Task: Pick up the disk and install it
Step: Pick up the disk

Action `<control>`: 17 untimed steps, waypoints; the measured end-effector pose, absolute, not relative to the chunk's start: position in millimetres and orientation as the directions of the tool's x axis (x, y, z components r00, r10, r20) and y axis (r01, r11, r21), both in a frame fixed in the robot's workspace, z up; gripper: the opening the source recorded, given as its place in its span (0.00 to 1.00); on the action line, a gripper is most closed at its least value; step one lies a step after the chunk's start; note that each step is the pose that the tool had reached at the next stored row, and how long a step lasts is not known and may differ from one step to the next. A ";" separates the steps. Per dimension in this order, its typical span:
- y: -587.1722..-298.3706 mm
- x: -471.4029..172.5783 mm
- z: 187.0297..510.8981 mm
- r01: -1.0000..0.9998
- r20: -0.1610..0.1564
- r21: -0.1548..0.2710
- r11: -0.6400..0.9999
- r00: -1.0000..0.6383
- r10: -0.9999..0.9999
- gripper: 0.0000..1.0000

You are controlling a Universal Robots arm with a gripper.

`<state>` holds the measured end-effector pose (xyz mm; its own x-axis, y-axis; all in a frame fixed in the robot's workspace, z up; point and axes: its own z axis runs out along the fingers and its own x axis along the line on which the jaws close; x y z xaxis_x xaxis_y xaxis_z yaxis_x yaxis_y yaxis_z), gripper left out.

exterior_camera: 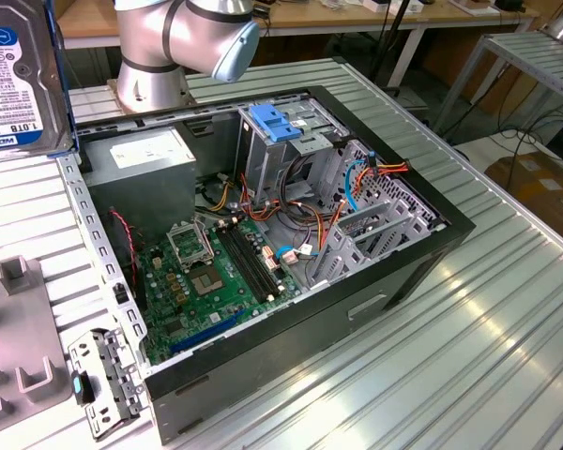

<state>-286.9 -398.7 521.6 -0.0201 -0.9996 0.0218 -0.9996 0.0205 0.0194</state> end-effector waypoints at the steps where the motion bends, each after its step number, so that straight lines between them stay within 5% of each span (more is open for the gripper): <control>1: -399.3 -286.0 521.6 -1.000 0.022 0.019 0.021 -0.020 -1.000 0.37; 17: -405.4 -255.2 521.4 -1.000 0.022 0.019 0.021 -0.020 -1.000 0.37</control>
